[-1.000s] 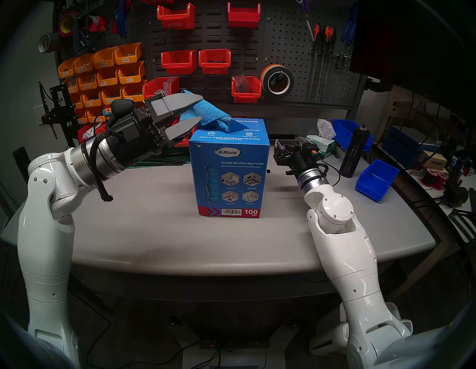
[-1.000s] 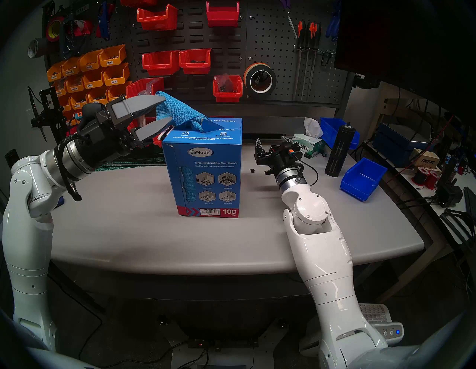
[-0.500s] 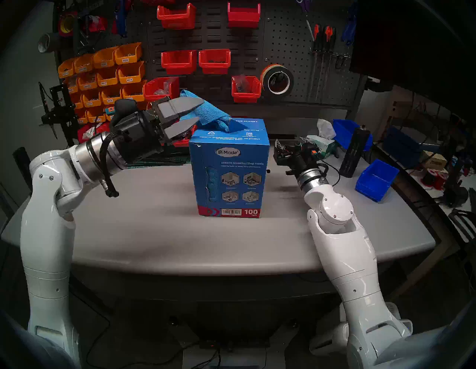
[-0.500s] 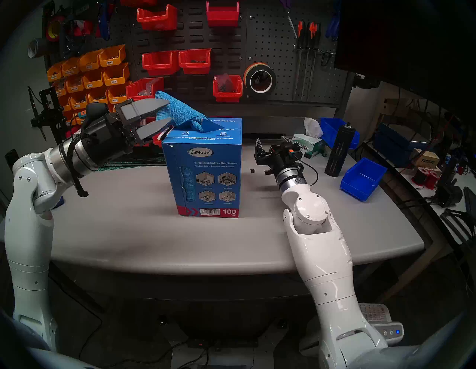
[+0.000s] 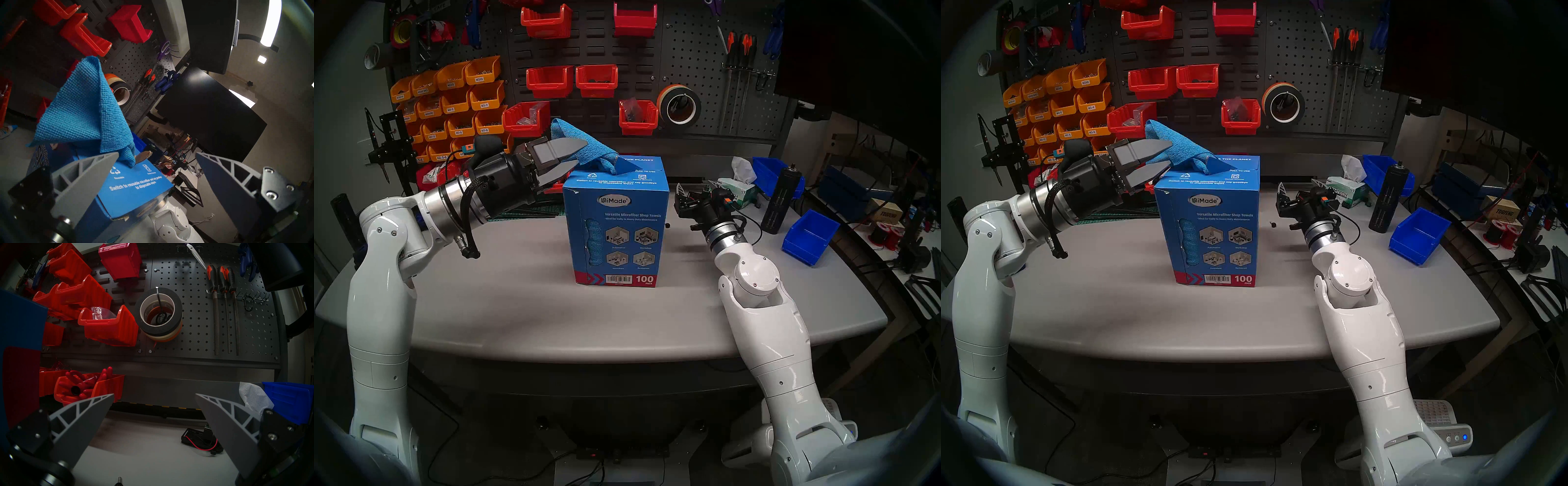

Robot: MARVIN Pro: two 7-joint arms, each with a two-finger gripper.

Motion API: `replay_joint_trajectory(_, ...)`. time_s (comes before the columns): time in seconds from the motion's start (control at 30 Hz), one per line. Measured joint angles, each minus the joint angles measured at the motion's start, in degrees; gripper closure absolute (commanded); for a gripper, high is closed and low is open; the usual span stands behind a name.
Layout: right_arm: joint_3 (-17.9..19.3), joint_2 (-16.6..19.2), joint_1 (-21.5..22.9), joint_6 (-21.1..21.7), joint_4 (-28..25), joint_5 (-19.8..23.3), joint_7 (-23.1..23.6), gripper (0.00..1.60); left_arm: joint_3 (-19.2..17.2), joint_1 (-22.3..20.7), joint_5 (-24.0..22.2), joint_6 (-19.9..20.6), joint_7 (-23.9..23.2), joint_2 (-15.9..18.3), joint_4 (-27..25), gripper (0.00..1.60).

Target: Take out a shop towel

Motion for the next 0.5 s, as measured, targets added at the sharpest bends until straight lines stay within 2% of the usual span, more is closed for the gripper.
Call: replay_joint_trajectory(0.5, 0.0, 0.0, 0.0, 0.0, 0.0, 0.0, 0.0, 0.0, 1.11, -1.37, 3.31, -0.36, -0.43, 0.83, 1.79, 0.0)
